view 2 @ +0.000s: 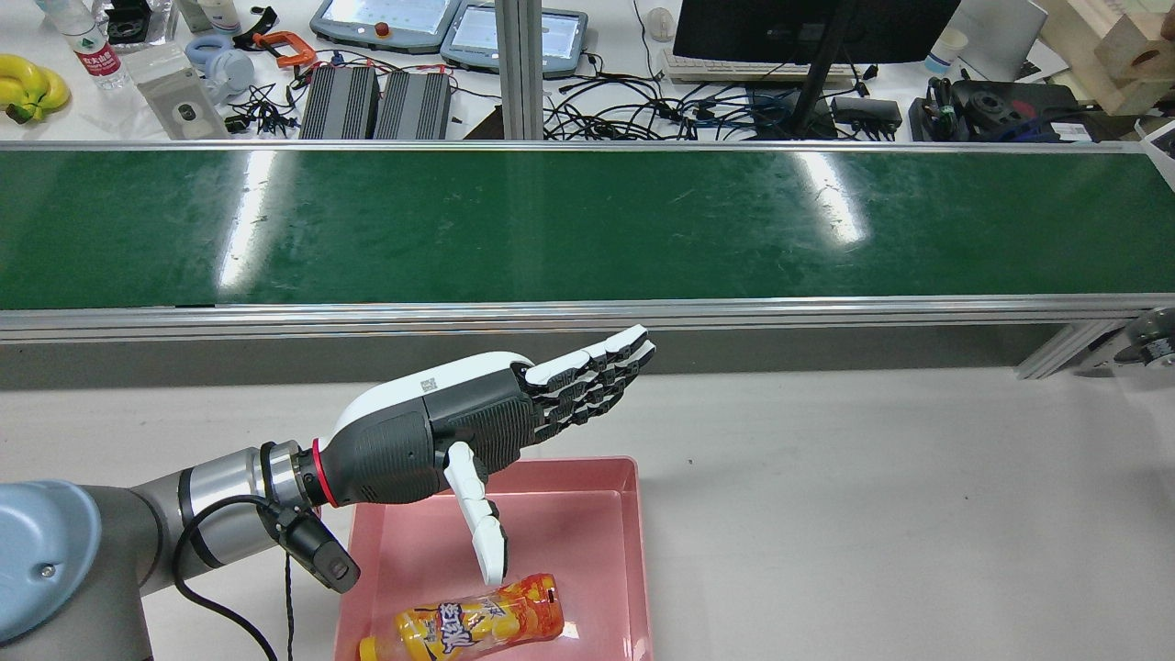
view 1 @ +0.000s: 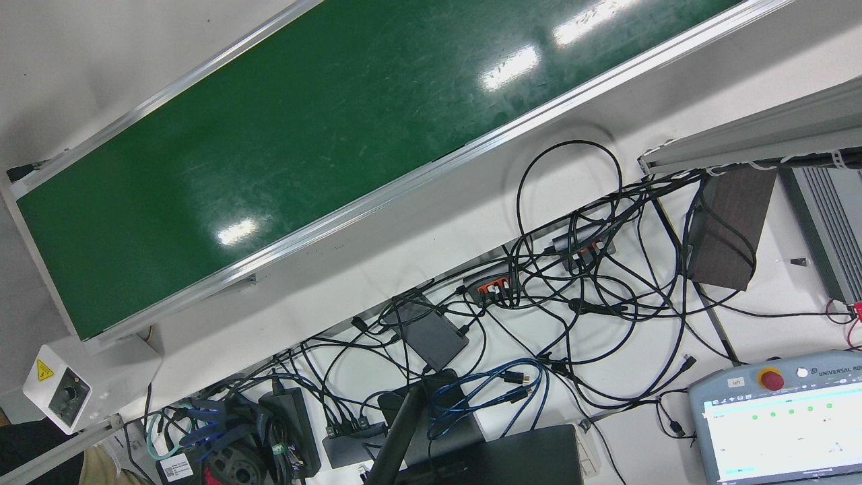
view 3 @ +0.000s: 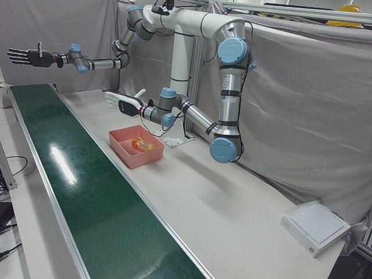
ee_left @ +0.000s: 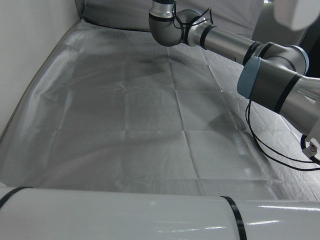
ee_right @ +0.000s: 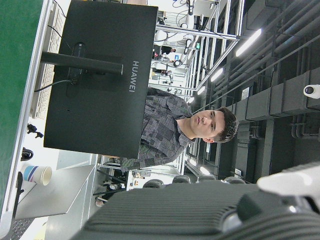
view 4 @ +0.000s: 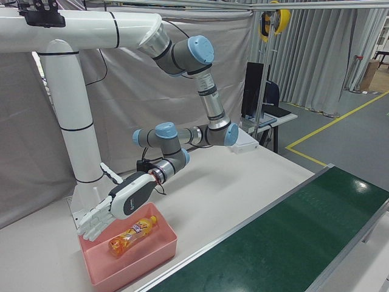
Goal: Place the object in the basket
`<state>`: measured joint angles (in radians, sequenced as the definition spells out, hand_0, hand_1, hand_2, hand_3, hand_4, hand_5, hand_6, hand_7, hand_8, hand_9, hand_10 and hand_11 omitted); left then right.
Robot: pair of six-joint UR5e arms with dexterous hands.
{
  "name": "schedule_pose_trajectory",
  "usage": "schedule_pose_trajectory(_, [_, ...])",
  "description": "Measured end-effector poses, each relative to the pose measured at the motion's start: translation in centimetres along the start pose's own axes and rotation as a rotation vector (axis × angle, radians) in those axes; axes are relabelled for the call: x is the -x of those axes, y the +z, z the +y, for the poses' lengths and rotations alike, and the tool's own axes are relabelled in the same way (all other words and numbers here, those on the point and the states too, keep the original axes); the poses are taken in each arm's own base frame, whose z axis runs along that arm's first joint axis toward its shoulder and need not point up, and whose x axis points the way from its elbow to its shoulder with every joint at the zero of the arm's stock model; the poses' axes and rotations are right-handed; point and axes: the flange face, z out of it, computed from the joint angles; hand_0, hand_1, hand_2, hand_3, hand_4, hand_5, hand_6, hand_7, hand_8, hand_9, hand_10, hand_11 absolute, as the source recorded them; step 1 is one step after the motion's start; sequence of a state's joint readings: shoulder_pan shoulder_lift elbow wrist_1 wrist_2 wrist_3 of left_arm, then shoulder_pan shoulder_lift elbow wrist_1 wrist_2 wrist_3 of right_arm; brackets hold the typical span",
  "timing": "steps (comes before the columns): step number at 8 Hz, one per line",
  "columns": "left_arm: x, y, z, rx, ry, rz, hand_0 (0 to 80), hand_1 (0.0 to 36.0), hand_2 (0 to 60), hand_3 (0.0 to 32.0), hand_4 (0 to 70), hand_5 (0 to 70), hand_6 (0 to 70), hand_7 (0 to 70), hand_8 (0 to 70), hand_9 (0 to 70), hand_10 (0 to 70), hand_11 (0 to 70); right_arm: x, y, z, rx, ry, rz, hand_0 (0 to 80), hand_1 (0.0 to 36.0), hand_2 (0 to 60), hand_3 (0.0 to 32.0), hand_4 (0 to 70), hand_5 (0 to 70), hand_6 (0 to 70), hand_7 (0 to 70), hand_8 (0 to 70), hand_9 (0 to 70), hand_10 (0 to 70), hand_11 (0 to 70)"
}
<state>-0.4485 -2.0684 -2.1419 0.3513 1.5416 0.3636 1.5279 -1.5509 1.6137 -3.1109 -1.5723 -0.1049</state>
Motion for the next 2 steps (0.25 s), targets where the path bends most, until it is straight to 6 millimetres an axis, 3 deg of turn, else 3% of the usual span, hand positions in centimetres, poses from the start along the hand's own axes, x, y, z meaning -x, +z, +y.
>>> schedule_pose_trajectory(2, [0.03, 0.00, 0.01, 0.000, 0.000, 0.000, 58.9, 9.5, 0.0, 0.0, 0.0, 0.0, 0.0, 0.5, 0.0, 0.0, 0.0, 0.0, 0.00, 0.00, 0.00, 0.000, 0.000, 0.000, 0.0, 0.0, 0.0, 0.0, 0.0, 0.0, 0.0, 0.0, 0.0, 0.0, 0.0, 0.0])
